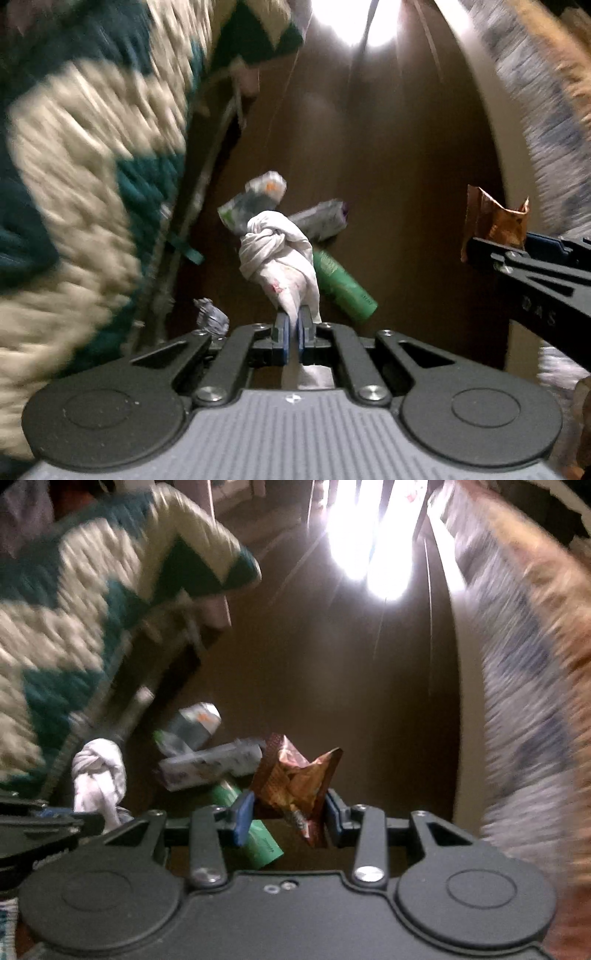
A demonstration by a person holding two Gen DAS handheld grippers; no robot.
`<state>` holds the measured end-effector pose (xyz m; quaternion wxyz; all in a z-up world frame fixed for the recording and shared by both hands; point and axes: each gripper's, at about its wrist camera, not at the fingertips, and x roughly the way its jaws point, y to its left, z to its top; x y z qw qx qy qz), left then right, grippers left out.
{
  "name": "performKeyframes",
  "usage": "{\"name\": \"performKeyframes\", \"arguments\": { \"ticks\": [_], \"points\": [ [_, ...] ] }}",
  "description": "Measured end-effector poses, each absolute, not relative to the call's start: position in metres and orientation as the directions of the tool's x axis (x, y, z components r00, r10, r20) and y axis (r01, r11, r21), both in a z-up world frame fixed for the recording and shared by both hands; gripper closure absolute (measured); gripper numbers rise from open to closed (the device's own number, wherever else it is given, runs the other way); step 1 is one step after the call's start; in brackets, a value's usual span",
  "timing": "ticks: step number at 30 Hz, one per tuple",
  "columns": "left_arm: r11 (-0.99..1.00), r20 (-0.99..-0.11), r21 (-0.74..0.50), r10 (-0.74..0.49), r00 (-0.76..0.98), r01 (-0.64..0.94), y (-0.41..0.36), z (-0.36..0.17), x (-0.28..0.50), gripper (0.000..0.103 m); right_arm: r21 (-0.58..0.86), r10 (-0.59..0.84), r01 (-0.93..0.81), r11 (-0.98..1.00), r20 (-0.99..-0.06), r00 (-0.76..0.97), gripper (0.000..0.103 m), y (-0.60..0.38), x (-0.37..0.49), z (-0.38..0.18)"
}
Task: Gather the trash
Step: 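Carry the white cloth and orange wrapper with both tools to the green bin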
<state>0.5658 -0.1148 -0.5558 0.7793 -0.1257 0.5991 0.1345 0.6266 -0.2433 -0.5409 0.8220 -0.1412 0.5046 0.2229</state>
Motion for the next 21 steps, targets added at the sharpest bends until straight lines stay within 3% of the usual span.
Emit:
{"name": "performKeyframes", "arguments": {
  "ticks": [13,21],
  "points": [
    [0.944,-0.931,-0.084,0.039,0.362,-0.318,-0.066,-0.295,0.523,0.099,-0.006,0.338,-0.606,0.796,-0.826,0.452,0.064,-0.217,0.563,-0.267],
    [0.919,-0.910,-0.103,0.066,0.409,-0.379,-0.011,-0.181,0.472,0.099,0.059,0.459,-0.700,0.712,-0.793,0.401,0.064,-0.161,0.521,-0.156]
  ]
}}
